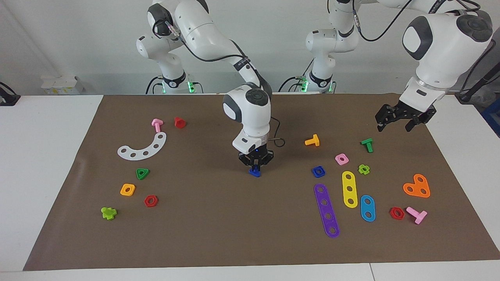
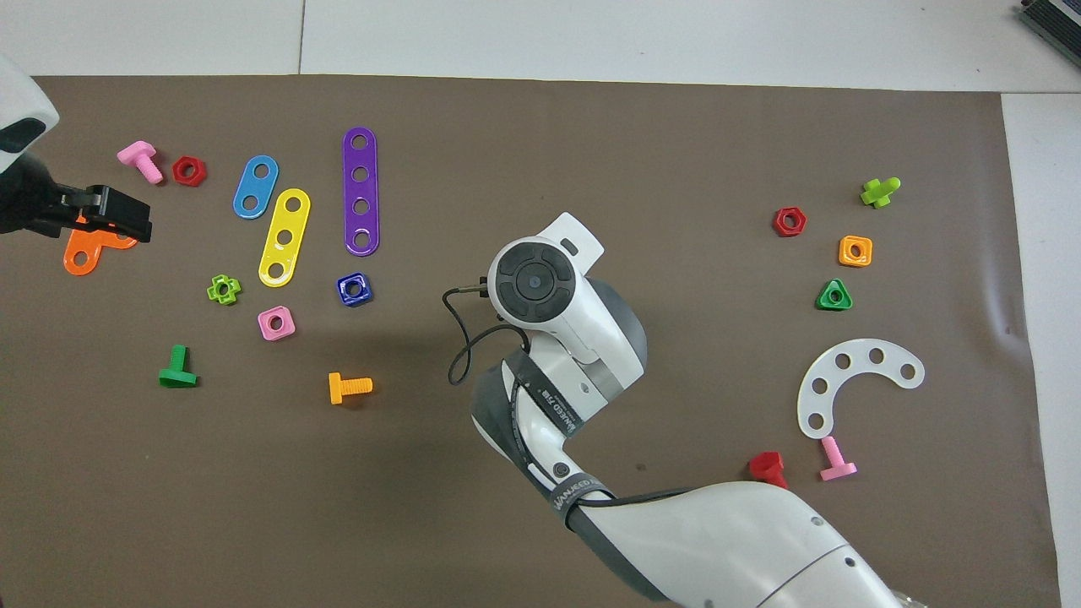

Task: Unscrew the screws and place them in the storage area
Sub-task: 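Grasp the blue bolt with the right gripper and lift it, then carry the blue bolt with the right gripper beside the green triangle nut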

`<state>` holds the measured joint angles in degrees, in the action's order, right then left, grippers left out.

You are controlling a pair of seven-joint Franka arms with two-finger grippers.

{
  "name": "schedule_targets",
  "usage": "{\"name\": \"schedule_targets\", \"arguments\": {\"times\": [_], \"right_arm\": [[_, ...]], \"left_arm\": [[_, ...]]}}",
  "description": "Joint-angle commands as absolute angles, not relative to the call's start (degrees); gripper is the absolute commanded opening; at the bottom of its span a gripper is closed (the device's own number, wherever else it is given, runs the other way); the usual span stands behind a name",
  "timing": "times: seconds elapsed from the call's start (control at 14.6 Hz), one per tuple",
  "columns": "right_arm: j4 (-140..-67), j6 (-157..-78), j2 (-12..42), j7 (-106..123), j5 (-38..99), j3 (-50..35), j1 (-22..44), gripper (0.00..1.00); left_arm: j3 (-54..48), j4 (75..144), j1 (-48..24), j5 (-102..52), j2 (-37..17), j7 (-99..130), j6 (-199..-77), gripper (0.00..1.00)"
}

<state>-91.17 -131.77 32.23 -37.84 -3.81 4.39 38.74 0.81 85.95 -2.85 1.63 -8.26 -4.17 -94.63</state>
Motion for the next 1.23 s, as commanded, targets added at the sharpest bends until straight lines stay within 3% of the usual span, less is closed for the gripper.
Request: {"name": "schedule_targets", "arguments": {"times": [0.0,0.14,0.41,0.61,0.96,1.16], "right_arm": [[-89.7,-131.1,32.3,-37.7,-4.7,4.1,37.5,0.00],[-90.1,-128.9,28.9,-36.0,-4.2,4.2,35.6,0.00],[-94.5,-123.8,18.1,-20.7,-3.9,4.2,23.1,0.00],[-95.5,-120.1,15.6,-9.7,-3.6,4.2,15.0,0.00],[-107.2,-127.7,12.8,3.9,1.6,4.2,6.2,0.00],[-112.8,-134.7,12.8,4.7,2.5,4.2,6.5,0.00]], "left_arm": [[1.3,87.7,-3.7,3.5,-6.7,-3.9,-95.5,1.00],[1.3,87.7,-3.6,3.5,-6.7,-2.1,-95.7,1.00],[1.1,87.7,-3.6,3.5,-6.7,-1.6,-96.0,1.00],[1.0,88.2,-3.6,3.1,-6.6,-1.8,-96.7,1.00],[0.9,88.7,-3.7,3.0,-6.2,-1.8,-97.3,1.00],[0.9,88.7,-3.7,2.8,-6.2,-1.9,-97.3,1.00]]}}
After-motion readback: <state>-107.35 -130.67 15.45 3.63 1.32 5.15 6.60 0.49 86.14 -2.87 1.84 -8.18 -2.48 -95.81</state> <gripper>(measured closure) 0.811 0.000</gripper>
